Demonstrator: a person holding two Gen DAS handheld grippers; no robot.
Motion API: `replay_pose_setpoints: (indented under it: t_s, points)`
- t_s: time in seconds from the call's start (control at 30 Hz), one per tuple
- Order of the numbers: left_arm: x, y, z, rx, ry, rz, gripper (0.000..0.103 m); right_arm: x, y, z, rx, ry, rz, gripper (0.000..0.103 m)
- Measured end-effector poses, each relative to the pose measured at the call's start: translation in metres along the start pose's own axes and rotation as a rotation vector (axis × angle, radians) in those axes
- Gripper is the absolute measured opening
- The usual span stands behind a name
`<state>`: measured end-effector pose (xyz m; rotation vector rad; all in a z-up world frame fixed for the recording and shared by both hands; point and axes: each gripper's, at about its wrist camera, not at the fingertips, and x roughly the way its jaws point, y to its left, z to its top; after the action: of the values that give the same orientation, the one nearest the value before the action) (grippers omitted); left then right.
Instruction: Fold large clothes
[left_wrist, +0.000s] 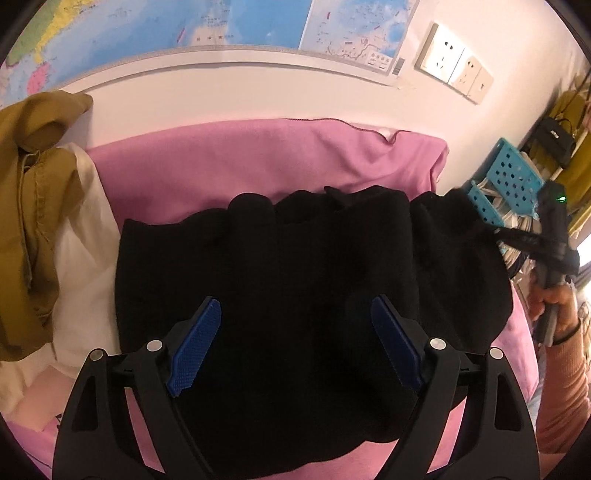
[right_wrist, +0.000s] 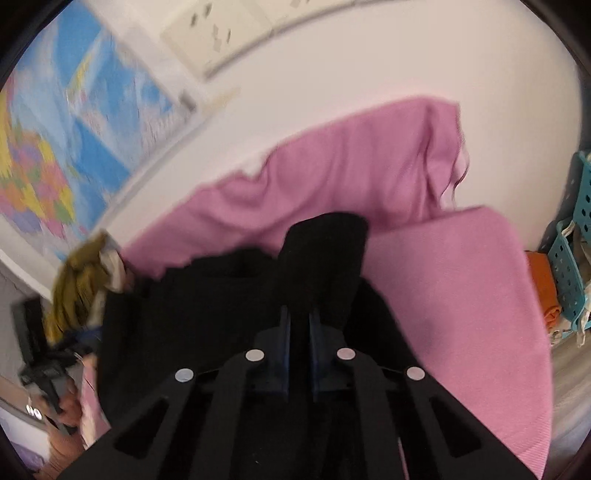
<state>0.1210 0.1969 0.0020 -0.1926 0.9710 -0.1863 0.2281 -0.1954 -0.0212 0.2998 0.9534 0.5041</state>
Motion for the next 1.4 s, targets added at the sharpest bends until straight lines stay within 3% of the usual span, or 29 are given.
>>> replay_pose_setpoints:
  t_s: [0.1,0.23,0.43,0.53,0.57,0.7,0.9,0.97,1.2,1.4]
  points:
    - [0.004,-0.004,0.001,0.014,-0.012,0.024,0.083,-0.015,-0.017,0.007,0.072,-0.075,-0.008,0.007]
    - [0.02,-0.007,0.001,0.025,0.002,0.073,0.083,0.013,-0.033,-0.001,0.123,0.002,-0.046,0.007]
    - [0.018,-0.013,-0.004,0.059,-0.03,0.131,0.083,0.009,-0.034,-0.006,0.142,-0.017,-0.025,0.009]
    - [0.012,-0.02,-0.009,0.082,-0.065,0.162,0.083,0.005,-0.034,-0.008,0.136,-0.013,-0.027,0.018]
    - [0.011,-0.022,-0.011,0.089,-0.076,0.17,0.083,0.003,-0.033,-0.009,0.136,-0.014,-0.02,0.025]
    - [0.006,-0.028,-0.015,0.11,-0.104,0.195,0.083,-0.003,-0.022,-0.012,0.084,-0.021,-0.048,0.03]
    - [0.0,-0.034,-0.02,0.139,-0.125,0.222,0.083,-0.029,0.005,-0.016,0.008,-0.108,-0.059,0.049]
    - [0.001,-0.036,-0.018,0.141,-0.129,0.224,0.083,-0.034,0.023,-0.019,-0.062,-0.124,-0.071,0.049]
    - [0.013,-0.032,-0.016,0.125,-0.106,0.229,0.083,-0.011,0.096,-0.039,-0.356,-0.071,-0.079,0.053]
    - [0.032,-0.025,-0.01,0.11,-0.073,0.252,0.084,0.032,0.092,-0.035,-0.377,0.012,-0.13,0.051]
